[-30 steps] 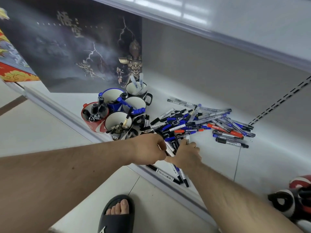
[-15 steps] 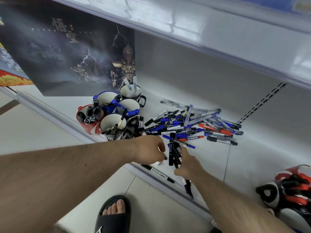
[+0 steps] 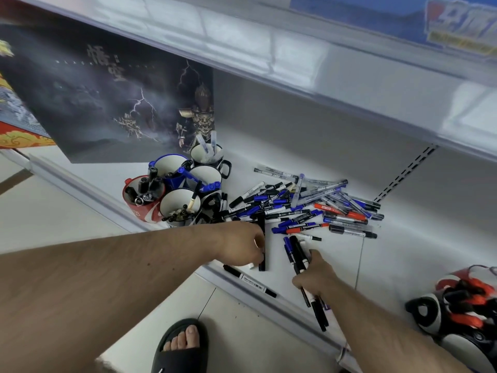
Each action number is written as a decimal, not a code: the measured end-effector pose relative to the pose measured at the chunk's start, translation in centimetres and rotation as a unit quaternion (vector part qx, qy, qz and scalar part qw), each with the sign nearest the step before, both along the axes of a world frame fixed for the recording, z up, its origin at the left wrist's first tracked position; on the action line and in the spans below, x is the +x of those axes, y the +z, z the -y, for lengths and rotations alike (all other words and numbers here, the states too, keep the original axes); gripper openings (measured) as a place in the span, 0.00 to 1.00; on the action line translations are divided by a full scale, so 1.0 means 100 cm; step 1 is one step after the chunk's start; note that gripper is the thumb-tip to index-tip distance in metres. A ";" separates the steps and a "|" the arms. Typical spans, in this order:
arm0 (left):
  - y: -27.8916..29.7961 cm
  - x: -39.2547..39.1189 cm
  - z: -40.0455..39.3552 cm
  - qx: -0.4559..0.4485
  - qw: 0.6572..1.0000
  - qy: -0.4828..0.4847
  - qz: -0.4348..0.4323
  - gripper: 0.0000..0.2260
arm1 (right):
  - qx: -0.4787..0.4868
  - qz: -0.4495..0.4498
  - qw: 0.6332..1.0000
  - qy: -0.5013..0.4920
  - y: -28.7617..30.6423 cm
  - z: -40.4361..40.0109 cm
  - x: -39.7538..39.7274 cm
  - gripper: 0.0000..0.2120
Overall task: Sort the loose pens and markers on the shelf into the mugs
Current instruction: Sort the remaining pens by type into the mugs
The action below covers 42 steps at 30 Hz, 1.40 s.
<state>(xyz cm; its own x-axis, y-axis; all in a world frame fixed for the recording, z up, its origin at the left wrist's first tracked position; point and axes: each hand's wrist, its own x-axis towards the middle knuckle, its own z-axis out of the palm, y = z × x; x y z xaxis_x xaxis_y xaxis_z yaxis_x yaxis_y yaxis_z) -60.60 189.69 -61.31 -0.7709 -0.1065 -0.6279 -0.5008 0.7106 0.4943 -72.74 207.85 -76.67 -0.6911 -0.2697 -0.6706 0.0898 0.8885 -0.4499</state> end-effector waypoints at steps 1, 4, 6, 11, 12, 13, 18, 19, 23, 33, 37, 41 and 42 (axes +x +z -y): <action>0.001 -0.001 0.000 0.000 1.000 0.003 -0.005 0.15 | -0.017 0.021 0.999 -0.025 0.002 -0.002 -0.004 0.34; 0.002 -0.004 0.000 -0.009 1.000 0.003 -0.013 0.15 | -0.067 0.074 0.991 -0.094 0.004 -0.012 -0.009 0.24; 0.002 -0.004 -0.002 -0.013 1.000 -0.001 -0.009 0.15 | -0.101 0.110 0.980 -0.130 0.012 -0.018 -0.007 0.15; 0.004 -0.006 -0.005 0.015 0.999 0.029 -0.004 0.14 | -0.193 0.148 0.954 -0.174 0.047 -0.010 0.009 0.11; 0.005 -0.007 -0.006 0.027 0.998 0.050 -0.008 0.15 | -0.219 0.150 0.949 -0.172 0.057 -0.005 0.013 0.13; 0.006 -0.009 -0.007 0.046 0.996 0.075 -0.010 0.14 | -0.245 0.149 0.943 -0.169 0.070 0.001 0.018 0.15; 0.025 -0.012 -0.029 0.248 0.952 0.179 0.019 0.23 | -0.350 0.124 0.920 -0.126 0.139 0.019 0.043 0.12; 0.031 -0.010 -0.034 0.290 0.941 0.174 0.026 0.25 | -0.360 0.119 0.917 -0.120 0.151 0.020 0.048 0.12; 0.045 -0.001 -0.044 0.414 0.898 0.146 0.020 0.36 | -0.384 0.106 0.907 -0.134 0.191 0.008 0.063 0.11; 0.076 0.019 -0.126 0.474 0.826 0.302 -0.045 0.12 | -0.314 -0.064 0.938 -0.132 0.214 -0.026 0.100 0.11; 0.087 0.019 -0.131 0.489 0.813 0.311 -0.054 0.13 | -0.303 -0.084 0.943 -0.107 0.234 -0.039 0.103 0.15; 0.097 0.020 -0.135 0.492 0.807 0.320 -0.064 0.14 | -0.297 -0.080 0.946 -0.102 0.242 -0.040 0.102 0.19; 0.097 0.021 -0.135 0.494 0.806 0.321 -0.060 0.14 | -0.297 -0.072 0.947 -0.104 0.241 -0.039 0.103 0.20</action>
<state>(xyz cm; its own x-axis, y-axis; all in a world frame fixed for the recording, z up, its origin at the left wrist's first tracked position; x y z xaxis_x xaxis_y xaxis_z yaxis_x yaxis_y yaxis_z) -58.54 203.21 -51.64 -0.8178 -0.0014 -0.5755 -0.5144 -0.4464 0.7322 -62.47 211.75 -52.59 -0.8431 -0.4171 -0.3395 0.1359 0.4455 -0.8849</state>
